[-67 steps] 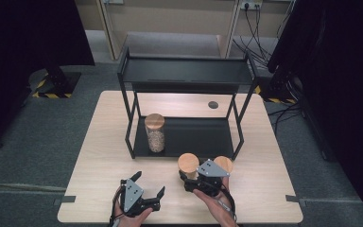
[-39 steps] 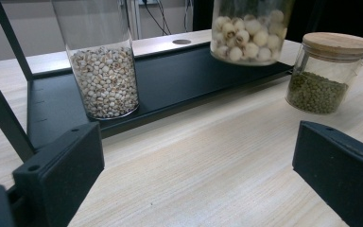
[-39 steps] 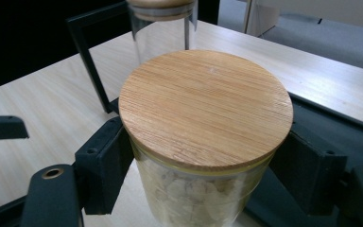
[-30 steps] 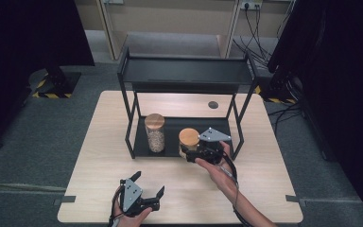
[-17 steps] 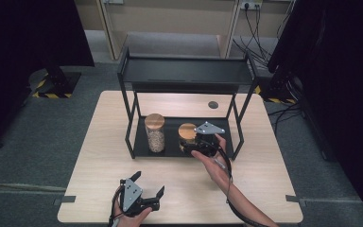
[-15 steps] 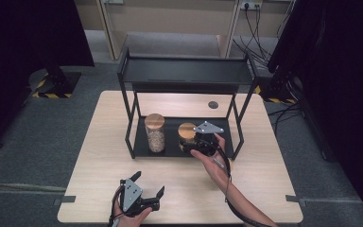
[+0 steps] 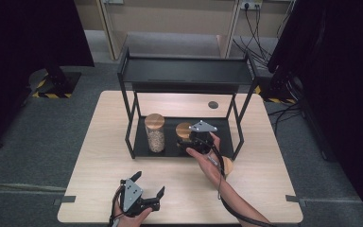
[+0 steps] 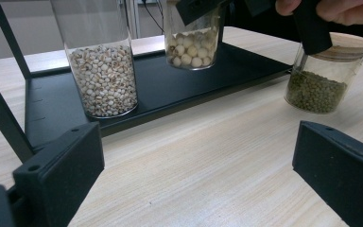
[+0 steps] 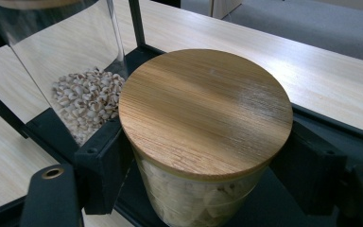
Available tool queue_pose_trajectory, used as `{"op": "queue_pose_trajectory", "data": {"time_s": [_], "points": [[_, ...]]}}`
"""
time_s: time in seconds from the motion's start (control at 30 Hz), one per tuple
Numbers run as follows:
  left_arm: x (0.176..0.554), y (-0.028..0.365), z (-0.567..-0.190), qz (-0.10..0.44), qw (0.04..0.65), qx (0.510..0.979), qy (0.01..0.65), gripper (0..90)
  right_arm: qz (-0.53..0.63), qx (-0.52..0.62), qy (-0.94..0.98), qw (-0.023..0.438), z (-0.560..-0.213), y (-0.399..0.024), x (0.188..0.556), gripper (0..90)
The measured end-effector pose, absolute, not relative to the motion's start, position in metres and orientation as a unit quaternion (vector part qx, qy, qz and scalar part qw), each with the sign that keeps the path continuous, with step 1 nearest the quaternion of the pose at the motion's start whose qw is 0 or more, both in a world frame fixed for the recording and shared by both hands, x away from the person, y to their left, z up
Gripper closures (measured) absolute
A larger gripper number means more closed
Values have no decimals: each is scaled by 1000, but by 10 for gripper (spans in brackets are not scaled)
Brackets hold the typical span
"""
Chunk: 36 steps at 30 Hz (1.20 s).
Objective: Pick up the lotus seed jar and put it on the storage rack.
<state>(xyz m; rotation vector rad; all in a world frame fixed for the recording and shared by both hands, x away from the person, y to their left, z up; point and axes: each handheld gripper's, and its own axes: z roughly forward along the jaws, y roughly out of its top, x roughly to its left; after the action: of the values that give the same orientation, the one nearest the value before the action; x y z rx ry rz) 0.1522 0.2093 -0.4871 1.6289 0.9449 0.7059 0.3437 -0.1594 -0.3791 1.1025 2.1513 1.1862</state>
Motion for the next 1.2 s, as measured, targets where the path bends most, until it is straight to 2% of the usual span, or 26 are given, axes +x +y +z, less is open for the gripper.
{"op": "queue_pose_trajectory", "data": {"time_s": [1.2], "points": [[152,209,-487,296,533,687,395,24,411,410,784,219,-400,-141,353,255]]}}
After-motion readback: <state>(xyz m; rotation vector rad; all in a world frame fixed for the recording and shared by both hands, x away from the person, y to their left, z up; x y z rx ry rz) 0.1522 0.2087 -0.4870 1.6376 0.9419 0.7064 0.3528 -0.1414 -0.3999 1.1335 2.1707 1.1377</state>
